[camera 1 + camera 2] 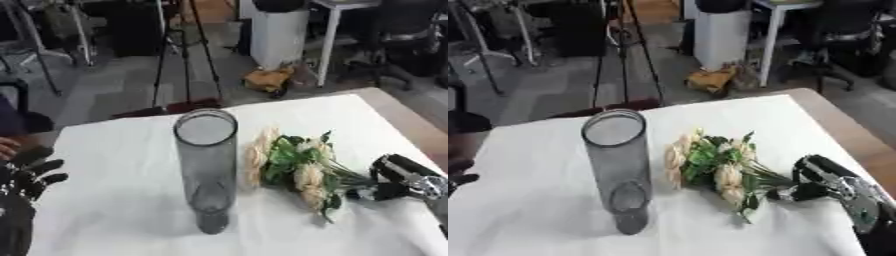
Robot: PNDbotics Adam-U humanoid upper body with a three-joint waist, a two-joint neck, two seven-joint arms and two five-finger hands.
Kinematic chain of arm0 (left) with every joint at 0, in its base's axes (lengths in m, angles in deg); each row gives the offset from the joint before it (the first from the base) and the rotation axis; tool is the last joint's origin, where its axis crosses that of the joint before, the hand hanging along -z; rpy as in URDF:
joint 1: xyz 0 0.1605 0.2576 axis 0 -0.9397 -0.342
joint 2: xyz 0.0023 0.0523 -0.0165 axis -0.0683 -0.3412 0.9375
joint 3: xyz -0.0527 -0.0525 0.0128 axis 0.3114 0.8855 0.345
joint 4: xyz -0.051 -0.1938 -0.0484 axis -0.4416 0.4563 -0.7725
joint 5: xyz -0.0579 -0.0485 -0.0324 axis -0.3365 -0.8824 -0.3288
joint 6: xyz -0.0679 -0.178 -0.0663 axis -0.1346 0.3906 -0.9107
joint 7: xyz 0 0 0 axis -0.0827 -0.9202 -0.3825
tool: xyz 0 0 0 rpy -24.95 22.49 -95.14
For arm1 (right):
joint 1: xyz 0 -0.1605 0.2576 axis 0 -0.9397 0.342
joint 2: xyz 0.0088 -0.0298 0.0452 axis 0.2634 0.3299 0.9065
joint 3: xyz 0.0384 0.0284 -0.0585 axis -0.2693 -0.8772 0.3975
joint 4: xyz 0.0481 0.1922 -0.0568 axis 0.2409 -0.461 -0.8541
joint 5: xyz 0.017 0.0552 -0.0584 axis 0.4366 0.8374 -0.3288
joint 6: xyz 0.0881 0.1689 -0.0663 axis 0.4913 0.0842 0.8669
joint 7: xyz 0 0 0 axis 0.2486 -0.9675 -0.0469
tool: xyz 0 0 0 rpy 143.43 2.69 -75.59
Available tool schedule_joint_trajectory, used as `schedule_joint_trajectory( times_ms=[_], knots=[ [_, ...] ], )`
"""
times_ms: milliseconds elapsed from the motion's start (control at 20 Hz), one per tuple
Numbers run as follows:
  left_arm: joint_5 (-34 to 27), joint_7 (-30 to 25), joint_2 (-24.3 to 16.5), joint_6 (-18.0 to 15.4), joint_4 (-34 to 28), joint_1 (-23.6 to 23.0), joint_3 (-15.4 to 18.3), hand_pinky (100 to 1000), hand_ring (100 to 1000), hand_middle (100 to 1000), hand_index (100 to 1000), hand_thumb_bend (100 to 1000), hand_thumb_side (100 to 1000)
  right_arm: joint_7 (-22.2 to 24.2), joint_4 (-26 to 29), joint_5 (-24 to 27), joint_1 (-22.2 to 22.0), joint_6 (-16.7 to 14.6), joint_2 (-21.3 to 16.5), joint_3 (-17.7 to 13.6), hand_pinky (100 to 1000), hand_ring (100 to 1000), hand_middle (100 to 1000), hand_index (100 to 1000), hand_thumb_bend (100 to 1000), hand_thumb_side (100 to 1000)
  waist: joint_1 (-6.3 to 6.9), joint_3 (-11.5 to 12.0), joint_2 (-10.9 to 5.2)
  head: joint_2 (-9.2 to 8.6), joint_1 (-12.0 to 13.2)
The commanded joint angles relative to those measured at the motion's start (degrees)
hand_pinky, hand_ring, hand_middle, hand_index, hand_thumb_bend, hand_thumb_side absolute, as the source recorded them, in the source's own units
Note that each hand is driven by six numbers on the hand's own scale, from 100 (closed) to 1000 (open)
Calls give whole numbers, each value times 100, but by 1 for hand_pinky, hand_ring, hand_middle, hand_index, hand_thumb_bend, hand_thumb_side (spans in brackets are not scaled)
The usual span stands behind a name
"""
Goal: Arrange flowers into the vase.
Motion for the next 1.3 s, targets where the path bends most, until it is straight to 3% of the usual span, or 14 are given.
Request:
schedule_joint_trajectory(
  times_ms=[50, 200, 450, 1150, 1300],
  knots=[
    [-20, 22, -63, -4, -83, 62, 24, 689, 729, 742, 800, 1000, 838, -62, -164, -8, -85, -23, 108, 86, 100, 100, 100, 300, 731, 645, 98, 8, -59, -24, 23],
    [-23, 28, -64, -4, -83, 62, 26, 689, 729, 742, 800, 1000, 840, -141, -139, 12, -84, -60, 106, 80, 100, 100, 100, 250, 703, 719, 100, 6, -59, -26, 32],
    [-24, 31, -62, -5, -83, 61, 26, 689, 728, 742, 800, 1000, 840, -289, -104, 22, -92, -124, 99, 89, 100, 100, 100, 219, 675, 762, 101, 6, -57, -27, 47],
    [-39, 52, -62, -8, -84, 64, 31, 689, 727, 741, 798, 1000, 851, -692, 46, 100, -102, -224, 85, 66, 100, 100, 100, 210, 685, 742, 98, 5, -58, -35, 90],
    [-43, 56, -61, -9, -86, 66, 31, 689, 727, 741, 798, 1000, 854, -753, 89, 233, -110, -236, 90, 60, 100, 100, 100, 199, 735, 676, 98, 0, -58, -39, 101]
  ],
)
